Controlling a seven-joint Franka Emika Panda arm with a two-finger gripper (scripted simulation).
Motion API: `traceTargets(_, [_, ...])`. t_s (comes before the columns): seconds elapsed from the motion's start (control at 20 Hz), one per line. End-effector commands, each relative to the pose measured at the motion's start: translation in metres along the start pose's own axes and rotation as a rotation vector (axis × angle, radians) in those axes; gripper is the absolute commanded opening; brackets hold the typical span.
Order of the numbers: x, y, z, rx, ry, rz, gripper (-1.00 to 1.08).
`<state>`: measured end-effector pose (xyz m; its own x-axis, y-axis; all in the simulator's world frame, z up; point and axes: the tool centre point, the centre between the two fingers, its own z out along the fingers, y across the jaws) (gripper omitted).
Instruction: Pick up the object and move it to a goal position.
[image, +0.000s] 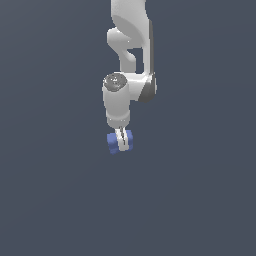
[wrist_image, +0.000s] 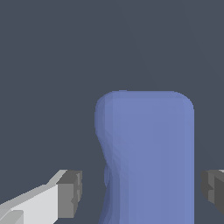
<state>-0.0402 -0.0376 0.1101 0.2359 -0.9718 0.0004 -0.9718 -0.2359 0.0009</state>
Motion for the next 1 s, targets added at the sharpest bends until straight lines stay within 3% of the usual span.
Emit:
traceTargets(0.0, [-0.0002, -0.0002, 0.0095, 0.001, 0.0, 0.001, 1.0])
traceTargets(0.2, [0.0001, -0.0009, 0.0144, 0.001, 0.0, 0.001, 1.0])
traceTargets(0.25, [0.0001, -0.0009, 0.0144, 0.001, 0.0, 0.001, -1.0])
traceTargets(0.95, [-0.0028, -0.005, 0.012, 0.002, 0.0, 0.001, -1.0])
